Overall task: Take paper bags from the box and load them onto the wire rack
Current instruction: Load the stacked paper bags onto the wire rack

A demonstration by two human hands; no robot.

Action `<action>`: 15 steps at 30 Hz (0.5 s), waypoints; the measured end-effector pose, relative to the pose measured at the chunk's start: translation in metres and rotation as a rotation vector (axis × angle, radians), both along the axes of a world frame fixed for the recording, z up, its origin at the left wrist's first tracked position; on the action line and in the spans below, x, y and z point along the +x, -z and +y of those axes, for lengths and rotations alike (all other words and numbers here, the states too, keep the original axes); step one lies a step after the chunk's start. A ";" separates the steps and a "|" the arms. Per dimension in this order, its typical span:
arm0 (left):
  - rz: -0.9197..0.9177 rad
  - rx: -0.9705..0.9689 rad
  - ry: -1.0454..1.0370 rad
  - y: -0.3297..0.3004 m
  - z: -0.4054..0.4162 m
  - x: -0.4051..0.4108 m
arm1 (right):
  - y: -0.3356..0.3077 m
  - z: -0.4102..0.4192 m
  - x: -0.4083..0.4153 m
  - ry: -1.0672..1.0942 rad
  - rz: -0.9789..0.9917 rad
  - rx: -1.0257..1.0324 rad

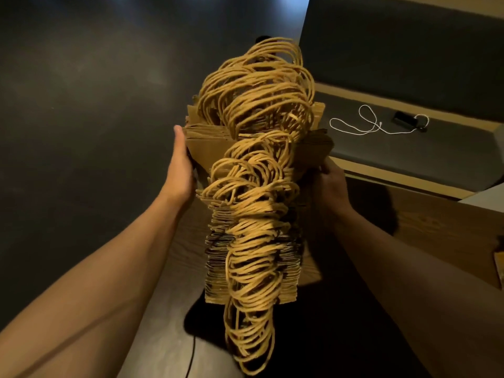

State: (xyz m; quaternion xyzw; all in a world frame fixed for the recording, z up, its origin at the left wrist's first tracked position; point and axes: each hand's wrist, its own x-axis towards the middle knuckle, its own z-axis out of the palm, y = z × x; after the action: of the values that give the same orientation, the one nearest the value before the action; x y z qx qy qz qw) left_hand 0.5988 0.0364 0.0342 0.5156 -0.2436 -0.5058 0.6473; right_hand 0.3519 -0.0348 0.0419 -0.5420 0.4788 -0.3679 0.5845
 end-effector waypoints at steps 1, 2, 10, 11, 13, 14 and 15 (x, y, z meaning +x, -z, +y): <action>0.019 0.026 -0.004 0.001 0.000 0.002 | -0.003 -0.002 -0.001 0.026 -0.045 0.025; 0.026 0.057 -0.022 0.003 0.000 0.005 | -0.007 -0.002 -0.004 0.048 -0.080 0.059; -0.002 0.122 -0.070 0.000 0.004 0.004 | -0.024 -0.011 -0.017 0.023 -0.114 0.132; -0.003 0.108 -0.060 -0.003 0.004 0.003 | -0.026 -0.011 -0.016 0.020 -0.107 0.133; -0.004 0.090 -0.040 -0.012 0.006 -0.003 | -0.031 -0.011 -0.013 0.053 -0.072 0.102; -0.012 0.079 -0.031 -0.017 0.007 -0.004 | -0.036 -0.011 -0.011 0.086 -0.077 0.069; -0.028 0.070 -0.023 -0.021 0.006 -0.006 | -0.041 -0.012 -0.009 0.107 -0.092 0.013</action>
State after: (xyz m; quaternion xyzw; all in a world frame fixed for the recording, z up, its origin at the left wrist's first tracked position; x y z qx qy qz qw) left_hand 0.5929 0.0426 0.0548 0.5476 -0.2287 -0.4991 0.6315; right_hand 0.3433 -0.0469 0.0832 -0.4944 0.4822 -0.4198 0.5890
